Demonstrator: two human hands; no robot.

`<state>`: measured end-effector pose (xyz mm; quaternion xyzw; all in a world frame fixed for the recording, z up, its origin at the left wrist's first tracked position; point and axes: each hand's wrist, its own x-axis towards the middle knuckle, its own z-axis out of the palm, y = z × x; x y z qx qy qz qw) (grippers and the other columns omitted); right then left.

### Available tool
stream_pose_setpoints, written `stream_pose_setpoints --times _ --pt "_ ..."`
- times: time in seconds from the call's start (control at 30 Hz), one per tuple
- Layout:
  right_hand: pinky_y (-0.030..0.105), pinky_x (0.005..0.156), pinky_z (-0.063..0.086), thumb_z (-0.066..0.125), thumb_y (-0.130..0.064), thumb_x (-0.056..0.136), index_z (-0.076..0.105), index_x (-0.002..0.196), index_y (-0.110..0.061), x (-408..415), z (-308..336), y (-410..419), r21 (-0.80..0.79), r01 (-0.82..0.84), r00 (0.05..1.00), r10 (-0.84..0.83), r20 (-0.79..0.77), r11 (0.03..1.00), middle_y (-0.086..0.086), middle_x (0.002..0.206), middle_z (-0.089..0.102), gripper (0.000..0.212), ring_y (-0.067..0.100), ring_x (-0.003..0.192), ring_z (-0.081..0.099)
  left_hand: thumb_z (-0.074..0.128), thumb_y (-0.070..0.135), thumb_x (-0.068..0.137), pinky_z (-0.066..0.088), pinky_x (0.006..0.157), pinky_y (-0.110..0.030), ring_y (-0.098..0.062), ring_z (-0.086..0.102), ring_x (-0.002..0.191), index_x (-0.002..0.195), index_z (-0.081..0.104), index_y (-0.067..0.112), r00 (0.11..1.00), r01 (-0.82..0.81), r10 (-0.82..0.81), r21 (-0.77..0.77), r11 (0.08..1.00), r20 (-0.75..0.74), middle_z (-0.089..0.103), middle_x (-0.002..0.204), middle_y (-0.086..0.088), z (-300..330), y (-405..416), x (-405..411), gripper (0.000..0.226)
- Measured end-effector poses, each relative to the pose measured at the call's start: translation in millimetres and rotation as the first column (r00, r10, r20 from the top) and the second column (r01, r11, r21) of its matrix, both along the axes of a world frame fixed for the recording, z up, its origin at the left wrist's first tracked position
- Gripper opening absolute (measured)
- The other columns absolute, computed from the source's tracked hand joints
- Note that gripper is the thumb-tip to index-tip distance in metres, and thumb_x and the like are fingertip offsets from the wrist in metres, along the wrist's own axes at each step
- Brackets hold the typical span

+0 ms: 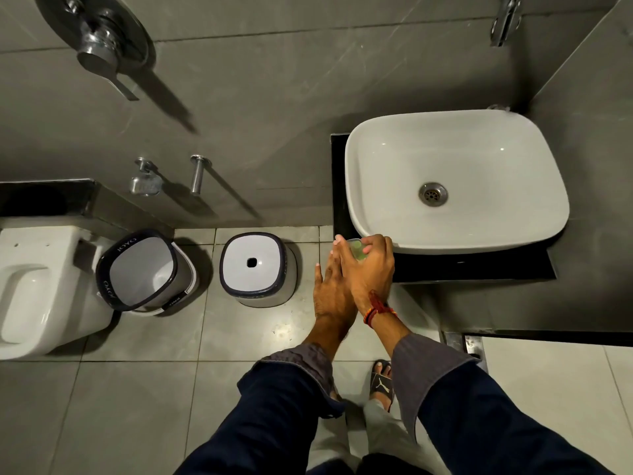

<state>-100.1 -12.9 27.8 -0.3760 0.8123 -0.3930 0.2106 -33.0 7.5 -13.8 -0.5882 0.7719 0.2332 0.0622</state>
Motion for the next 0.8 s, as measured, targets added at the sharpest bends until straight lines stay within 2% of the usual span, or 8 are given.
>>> stream_pose_setpoints --times 0.07,0.17,0.33,0.47,0.6,0.67,0.73,0.8 --pt "0.031 0.062 0.060 0.076 -0.053 0.078 0.057 0.090 -0.014 1.1 2.2 -4.1 0.002 0.037 0.999 -0.037 0.014 0.999 0.002 0.090 0.060 0.045 0.015 0.076 0.060 0.046 0.046 0.105 0.002 0.130 -0.049 -0.023 -0.010 0.160 0.162 -0.011 0.013 1.000 0.009 -0.009 -0.004 1.000 0.022 -0.014 0.172 -0.010 0.1 0.3 0.8 0.087" --pt "0.037 0.066 0.063 0.079 -0.041 0.079 0.058 0.091 -0.012 2.2 2.2 -6.1 0.027 0.030 0.999 -0.031 0.013 0.999 0.005 0.094 0.060 0.038 0.020 0.080 0.063 0.048 0.046 0.104 0.002 0.130 -0.049 -0.023 -0.010 0.160 0.162 -0.010 0.015 0.999 0.009 -0.009 0.009 1.000 0.031 -0.015 0.172 -0.009 -0.5 -0.7 1.5 0.088" --pt "0.037 0.080 0.062 0.073 -0.037 0.086 0.065 0.107 -0.010 -2.1 1.2 0.7 0.019 -0.091 0.996 0.091 0.003 0.996 0.004 0.114 0.057 0.034 0.022 0.096 0.065 0.047 0.042 0.106 0.004 0.130 -0.050 -0.024 -0.010 0.160 0.163 -0.010 0.014 0.999 0.025 -0.025 -0.018 1.000 0.036 -0.016 0.171 -0.010 -2.0 -0.3 0.6 0.085" --pt "0.042 0.088 0.060 0.072 -0.034 0.089 0.067 0.120 -0.010 -12.8 0.6 10.1 0.013 -0.183 0.983 0.182 0.018 0.983 0.005 0.118 0.056 0.040 0.024 0.106 0.063 0.048 0.039 0.106 0.008 0.130 -0.051 -0.026 -0.006 0.160 0.162 -0.010 0.010 1.000 0.008 -0.007 -0.031 0.999 0.026 -0.014 0.171 -0.013 -5.4 0.9 -0.7 0.086" --pt "0.033 0.090 0.058 0.073 -0.029 0.086 0.061 0.129 -0.014 -22.3 -3.1 20.1 -0.051 -0.245 0.968 0.247 0.052 0.968 0.005 0.120 0.056 0.047 0.018 0.107 0.061 0.046 0.035 0.106 0.010 0.129 -0.051 -0.025 -0.004 0.160 0.162 -0.010 0.009 1.000 -0.007 0.008 -0.036 0.999 0.006 -0.012 0.172 -0.011 -6.7 -1.4 -1.5 0.083" --pt "0.037 0.085 0.060 0.070 -0.025 0.086 0.064 0.119 -0.016 -29.7 -11.4 30.7 -0.043 -0.196 0.975 0.199 0.097 0.980 0.003 0.118 0.061 0.035 0.019 0.104 0.063 0.050 0.031 0.103 0.013 0.129 -0.050 -0.023 0.000 0.160 0.162 -0.011 0.010 0.997 -0.042 0.042 -0.012 0.999 -0.061 -0.010 0.173 -0.008 -6.2 -2.8 -0.1 0.088" --pt "0.040 0.091 0.057 0.063 -0.020 0.091 0.064 0.120 -0.012 -36.1 -22.1 38.8 0.036 -0.127 0.974 0.118 0.191 0.991 0.007 0.120 0.065 0.031 0.025 0.110 0.064 0.060 0.025 0.097 0.019 0.128 -0.050 -0.023 0.010 0.160 0.162 -0.011 0.011 0.983 -0.095 0.099 0.033 0.995 -0.156 -0.005 0.173 -0.005 -6.7 -2.7 2.5 0.098" --pt "0.030 0.095 0.051 0.057 -0.013 0.096 0.059 0.132 -0.009 -38.7 -31.3 41.1 0.083 -0.133 0.936 0.098 0.337 0.988 0.006 0.122 0.066 0.037 0.025 0.117 0.062 0.065 0.027 0.096 0.031 0.124 -0.050 -0.029 0.029 0.154 0.162 -0.009 0.010 0.960 -0.151 0.165 0.079 0.985 -0.225 0.009 0.173 -0.009 -8.2 -1.2 4.3 0.101"
